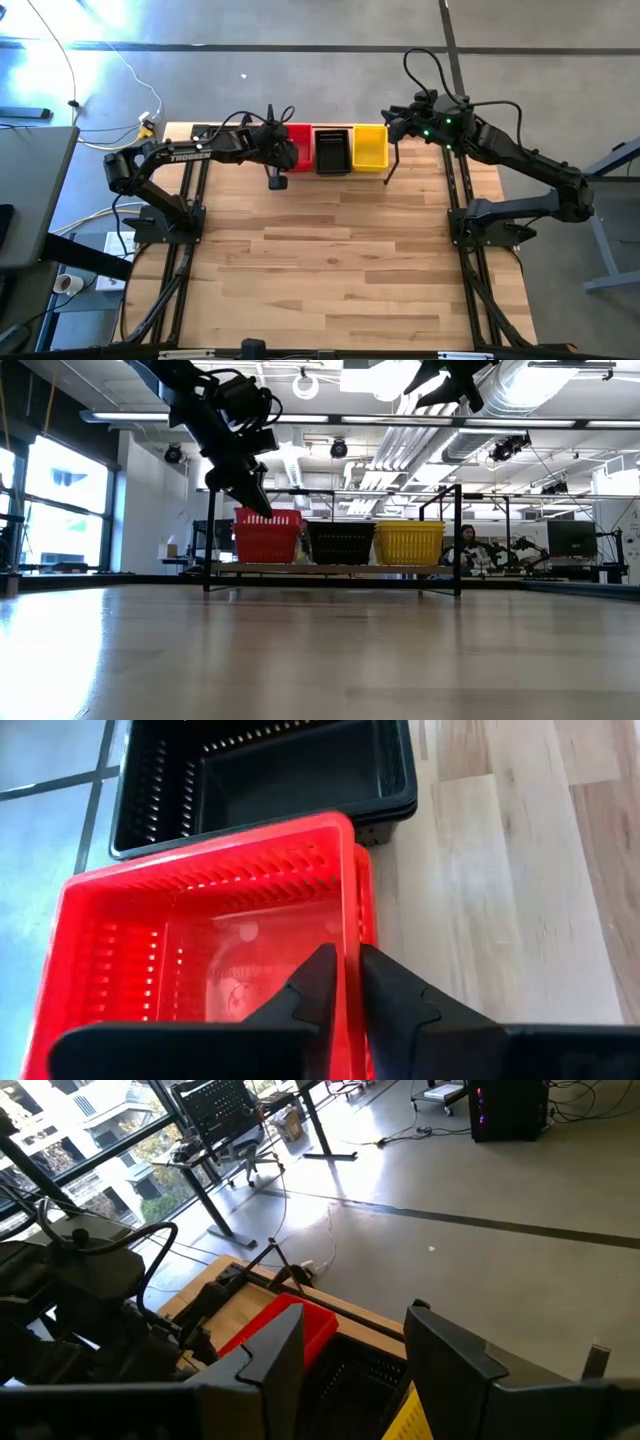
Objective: Stack baskets on shelf by color
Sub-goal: Stack the red bin on the red bins on the shelf, then adjust the stacked black bin on the shelf
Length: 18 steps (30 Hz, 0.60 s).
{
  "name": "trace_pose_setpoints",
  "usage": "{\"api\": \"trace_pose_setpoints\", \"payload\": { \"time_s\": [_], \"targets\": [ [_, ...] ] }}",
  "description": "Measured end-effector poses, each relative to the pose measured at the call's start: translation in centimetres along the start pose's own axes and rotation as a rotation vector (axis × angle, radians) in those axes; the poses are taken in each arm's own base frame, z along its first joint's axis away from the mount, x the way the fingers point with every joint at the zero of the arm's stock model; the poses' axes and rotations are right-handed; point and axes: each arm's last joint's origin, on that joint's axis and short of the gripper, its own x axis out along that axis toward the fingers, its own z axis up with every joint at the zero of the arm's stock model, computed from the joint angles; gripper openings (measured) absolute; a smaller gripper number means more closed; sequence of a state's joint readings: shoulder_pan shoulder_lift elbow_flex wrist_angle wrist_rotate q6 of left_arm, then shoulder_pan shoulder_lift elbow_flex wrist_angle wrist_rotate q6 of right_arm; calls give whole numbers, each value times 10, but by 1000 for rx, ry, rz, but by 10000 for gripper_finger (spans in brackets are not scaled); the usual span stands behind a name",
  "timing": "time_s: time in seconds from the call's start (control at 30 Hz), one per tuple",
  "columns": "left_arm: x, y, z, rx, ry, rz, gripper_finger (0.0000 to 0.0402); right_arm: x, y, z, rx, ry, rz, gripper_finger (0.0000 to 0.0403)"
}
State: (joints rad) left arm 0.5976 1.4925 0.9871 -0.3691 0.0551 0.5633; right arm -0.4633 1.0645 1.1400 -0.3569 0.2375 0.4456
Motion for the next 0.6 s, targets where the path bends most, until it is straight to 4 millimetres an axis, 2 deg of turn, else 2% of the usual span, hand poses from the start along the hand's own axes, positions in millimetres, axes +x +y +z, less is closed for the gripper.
{"api": "trace_pose_setpoints", "payload": {
  "time_s": [0.33,0.6],
  "targets": [
    [-2,1,-1,-4,37,30,98,0,0,0,3,-1,2,158],
    [-15,8,15,-46,13,29,110,0,0,0,3,-9,-15,158]
  ]
}}
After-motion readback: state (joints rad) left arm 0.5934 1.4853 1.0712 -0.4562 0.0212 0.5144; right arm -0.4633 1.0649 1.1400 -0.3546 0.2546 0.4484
